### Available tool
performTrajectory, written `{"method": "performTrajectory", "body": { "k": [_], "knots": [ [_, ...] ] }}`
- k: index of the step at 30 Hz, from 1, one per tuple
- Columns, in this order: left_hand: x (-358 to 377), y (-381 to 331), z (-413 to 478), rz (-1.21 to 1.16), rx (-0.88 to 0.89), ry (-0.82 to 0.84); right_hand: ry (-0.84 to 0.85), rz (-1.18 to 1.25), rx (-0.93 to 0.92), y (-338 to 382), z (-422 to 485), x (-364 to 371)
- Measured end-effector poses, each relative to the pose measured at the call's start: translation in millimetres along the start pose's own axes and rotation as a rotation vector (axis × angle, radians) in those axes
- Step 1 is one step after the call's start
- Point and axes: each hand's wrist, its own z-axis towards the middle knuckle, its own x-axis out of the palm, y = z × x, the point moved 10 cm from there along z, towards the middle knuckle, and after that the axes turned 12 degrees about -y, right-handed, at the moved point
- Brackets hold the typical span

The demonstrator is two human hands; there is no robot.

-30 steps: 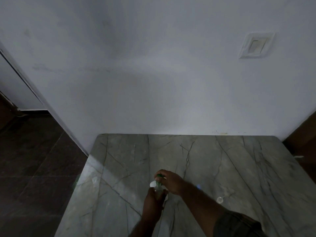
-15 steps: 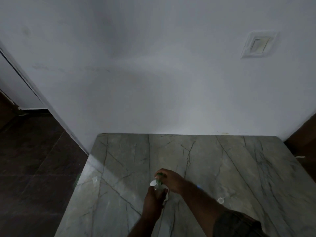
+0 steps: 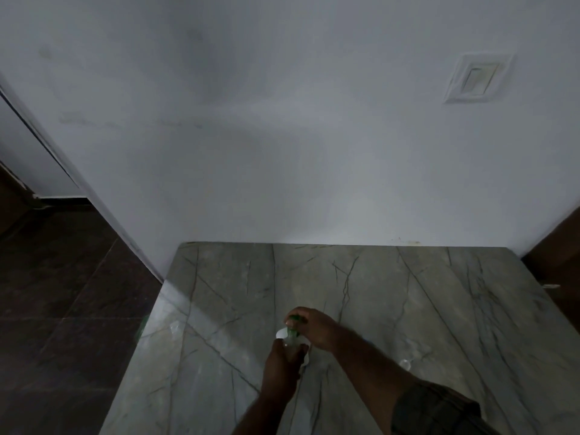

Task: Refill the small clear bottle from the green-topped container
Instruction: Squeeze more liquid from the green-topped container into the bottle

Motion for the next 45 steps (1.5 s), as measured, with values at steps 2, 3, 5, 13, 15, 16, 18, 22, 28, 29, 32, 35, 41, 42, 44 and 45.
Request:
{"method": "performTrajectory", "body": {
  "k": [2, 3, 5, 13, 15, 16, 18, 22, 28, 29, 32, 35, 41, 42, 44, 45],
  "knots": [
    [0.8, 0.3, -1.0, -0.008, -0.008, 0.001, 0.008, 0.001, -0.010, 1.8, -0.3, -0.2],
    [0.5, -0.4, -1.1, -0.011, -0.008, 0.001, 0.015, 0.002, -0.008, 2.9, 0.0, -0.8],
    [-0.6, -4.7, -0.3, -0.009, 0.015, 0.003, 0.028, 0.005, 0.007, 5.1, -0.1, -2.4],
    [-3.5, 2.0, 6.6, 0.024, 0.027, -0.030, 0.010, 0.008, 0.013, 6.4, -1.8, -1.6],
    [-1.1, 9.6, 7.5, 0.003, -0.013, -0.028, 0.003, 0.003, 0.019, 1.9, -2.2, 1.9],
    [0.8, 14.0, 8.4, -0.007, -0.035, -0.028, -0.001, 0.000, 0.030, -0.4, -2.8, 3.1],
    [1.8, 13.6, 11.3, -0.019, -0.069, -0.039, -0.009, -0.003, 0.041, -1.4, -2.1, 1.6],
    [-0.3, 8.7, 13.3, -0.008, -0.067, -0.043, 0.021, -0.002, 0.032, 7.4, -1.2, -4.4],
    [1.5, 10.0, 17.0, -0.029, -0.112, -0.042, -0.028, 0.043, 0.050, 5.5, -1.2, -2.5],
    [1.9, 11.0, 17.3, -0.027, -0.108, -0.046, -0.038, 0.035, 0.045, 4.5, -0.4, -1.4],
    [2.2, 16.0, 12.6, -0.023, -0.070, -0.044, -0.058, 0.020, 0.060, -2.9, -1.2, 2.8],
    [0.1, 13.4, 10.0, -0.025, -0.042, -0.040, -0.049, 0.007, 0.037, -1.7, -1.1, 2.4],
    [-3.8, -2.9, 2.3, -0.056, 0.013, -0.020, -0.042, 0.059, 0.050, 2.5, -2.4, -4.0],
    [-4.1, -4.5, 1.1, -0.045, 0.014, -0.017, -0.047, 0.062, 0.047, 2.2, -2.6, -3.7],
    [-2.8, -3.1, 0.0, -0.016, 0.009, -0.011, -0.046, 0.048, 0.042, 1.8, -3.5, -2.1],
    [-2.3, -0.1, -0.1, -0.006, -0.001, -0.012, -0.044, 0.036, 0.040, 0.7, -3.2, -0.5]
  ]
}}
